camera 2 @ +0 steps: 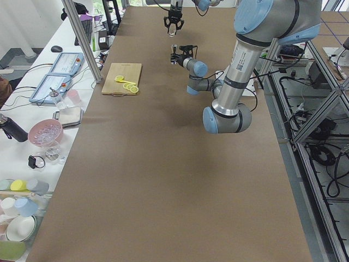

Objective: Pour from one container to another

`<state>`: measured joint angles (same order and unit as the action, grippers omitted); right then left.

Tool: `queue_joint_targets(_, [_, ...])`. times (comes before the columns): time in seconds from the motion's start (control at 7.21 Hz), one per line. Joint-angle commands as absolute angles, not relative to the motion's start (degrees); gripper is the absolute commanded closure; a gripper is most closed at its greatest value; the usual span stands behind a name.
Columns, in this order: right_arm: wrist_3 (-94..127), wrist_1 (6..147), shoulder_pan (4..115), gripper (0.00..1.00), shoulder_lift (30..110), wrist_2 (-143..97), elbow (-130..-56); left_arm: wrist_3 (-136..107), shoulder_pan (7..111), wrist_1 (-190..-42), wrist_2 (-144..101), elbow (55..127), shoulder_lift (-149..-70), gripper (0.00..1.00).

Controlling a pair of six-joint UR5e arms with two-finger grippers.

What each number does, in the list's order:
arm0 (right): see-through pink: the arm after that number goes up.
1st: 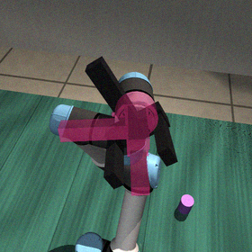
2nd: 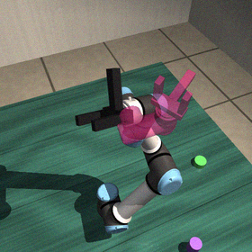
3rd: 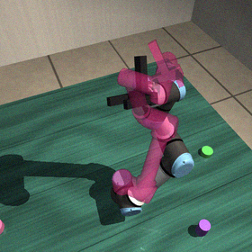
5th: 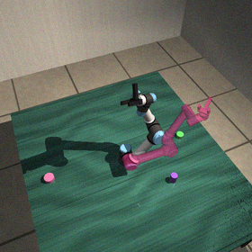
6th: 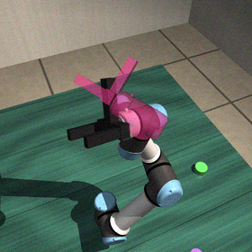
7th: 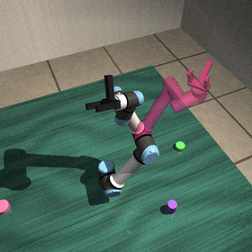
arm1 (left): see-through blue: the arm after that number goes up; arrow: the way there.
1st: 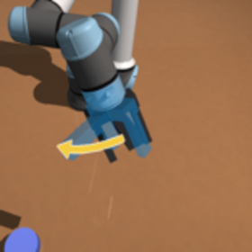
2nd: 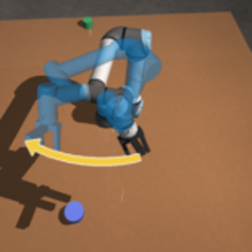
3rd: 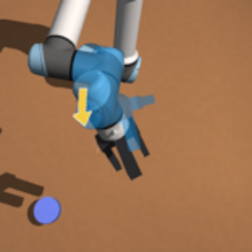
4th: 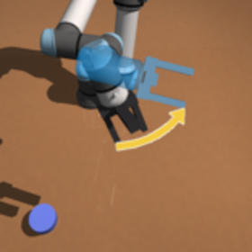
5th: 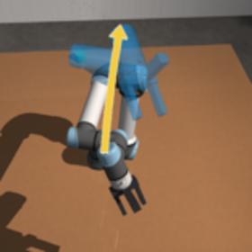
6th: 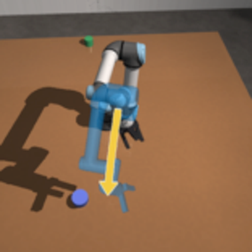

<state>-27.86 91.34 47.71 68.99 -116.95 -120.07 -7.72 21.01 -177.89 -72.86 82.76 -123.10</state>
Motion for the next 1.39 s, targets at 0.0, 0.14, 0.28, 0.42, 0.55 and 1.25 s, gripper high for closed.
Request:
queue_joint_targets(0.0, [-27.6,81.8,54.6,1.0,71.4,-124.0,-114.0,-7.7,25.3,-177.8,-72.8,82.6,-121.4,1.0])
queue_joint_targets(0.14, [-27.5,77.6,56.0,1.0,72.8,-125.4,-112.3,-7.7,27.8,-177.5,-72.9,82.3,-121.1,1.0])
queue_joint_targets(0.28, [-26.6,72.6,56.9,1.0,73.6,-126.2,-110.4,-8.0,28.6,-179.3,-72.9,84.9,-115.9,1.0])
queue_joint_targets(0.42, [-22.5,66.1,57.0,1.0,74.9,-126.3,-108.2,-8.2,29.6,-178.6,-72.9,85.3,-113.4,1.0])
queue_joint_targets(0.55, [-17.9,58.3,57.0,1.0,75.7,-126.3,-105.4,-8.5,31.4,-178.3,-72.9,83.6,-113.2,1.0])
queue_joint_targets(1.25, [1.9,24.6,57.0,1.0,80.8,-126.1,-91.6,-12.0,35.7,-179.0,-69.5,85.6,-107.3,1.0])
